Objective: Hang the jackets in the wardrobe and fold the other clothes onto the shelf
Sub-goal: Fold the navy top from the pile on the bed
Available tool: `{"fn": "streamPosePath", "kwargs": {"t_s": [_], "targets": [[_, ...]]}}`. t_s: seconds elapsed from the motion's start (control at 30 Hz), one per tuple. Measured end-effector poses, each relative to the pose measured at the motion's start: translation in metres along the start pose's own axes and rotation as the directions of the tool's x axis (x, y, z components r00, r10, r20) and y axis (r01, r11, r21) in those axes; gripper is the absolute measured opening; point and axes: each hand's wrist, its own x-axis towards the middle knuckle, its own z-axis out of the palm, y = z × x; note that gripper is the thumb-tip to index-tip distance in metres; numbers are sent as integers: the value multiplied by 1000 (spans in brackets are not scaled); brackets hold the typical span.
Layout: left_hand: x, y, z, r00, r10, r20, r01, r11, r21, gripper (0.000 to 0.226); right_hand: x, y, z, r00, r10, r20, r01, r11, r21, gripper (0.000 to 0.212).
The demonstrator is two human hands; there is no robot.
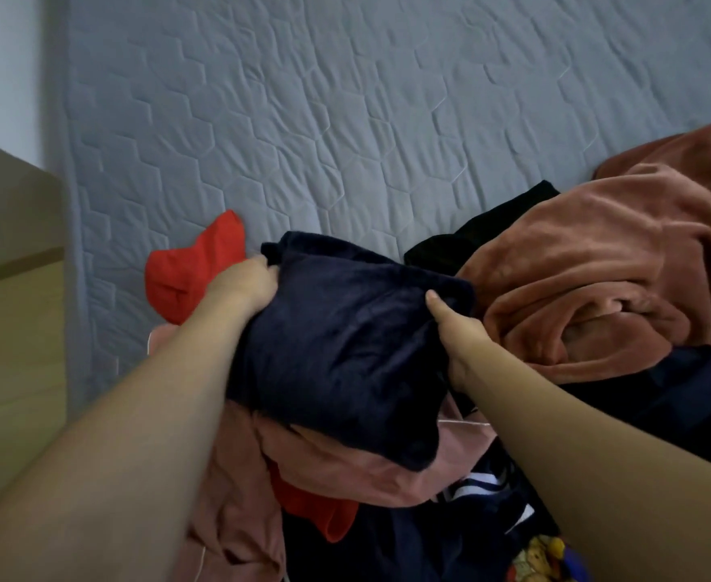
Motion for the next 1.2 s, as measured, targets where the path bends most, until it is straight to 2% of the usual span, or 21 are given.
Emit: {"fn": "streamPosePath", "kwargs": {"t_s": [0.07,0.13,0.23,0.27,0.33,0.4,0.47,0.57,0.67,0.83,0.9,0.93,0.97,1.0,1.07,1.1,1.13,1.2], "targets": [[0,-2,24,993,-121,-14,117,979,-164,55,2,-3,1,998,39,42,-39,999,-19,84],[-2,-5,37,980,-199,20,195,928,-319,71,-1,-6,0,983,108,151,-99,993,-66,92],[-20,-11,26,975,-132,177,212,782,-585,108,-9,-9,-2,938,205,278,-184,978,-100,71],[-30,-14,22,977,-70,202,191,708,-680,104,-12,-9,-4,927,220,305,-203,975,-88,62],[-50,-25,16,984,28,173,125,580,-805,78,-20,-8,-6,909,202,364,-193,979,-63,51],[-70,-40,15,991,6,133,119,406,-906,52,-34,-9,-5,879,163,449,-163,986,-38,41],[-92,-57,19,986,-57,158,166,215,-962,35,-51,-13,-1,838,116,533,-123,992,-23,34],[-132,-80,21,963,-83,256,264,98,-960,44,-82,-23,14,798,105,593,-77,994,-73,33],[-172,-100,5,964,-97,249,253,40,-967,56,-122,-27,32,780,124,614,-45,989,-143,35],[-264,-147,-38,980,-135,144,150,35,-988,42,-222,-40,71,709,164,686,84,946,-313,40],[-312,-175,-58,980,-197,41,63,106,-992,40,-283,-50,96,651,182,737,218,885,-412,40],[-339,-191,-71,973,-231,-2,32,145,-989,48,-318,-54,110,618,174,767,327,831,-451,42],[-365,-207,-86,965,-258,-50,4,203,-979,68,-352,-57,124,581,151,800,457,753,-474,43],[-390,-224,-102,958,-262,-114,-29,308,-951,91,-388,-59,140,539,119,834,589,655,-474,40],[-443,-259,-135,958,-165,-235,-90,604,-792,122,-463,-54,170,421,102,901,812,401,-425,30],[-469,-274,-150,960,-82,-268,-134,704,-697,131,-498,-49,184,370,116,922,880,274,-388,25],[-495,-289,-164,954,-13,-298,-182,766,-616,137,-533,-43,196,330,139,934,920,176,-351,20],[-540,-313,-189,928,45,-371,-241,832,-500,145,-597,-31,217,264,194,945,956,76,-283,22]]}}
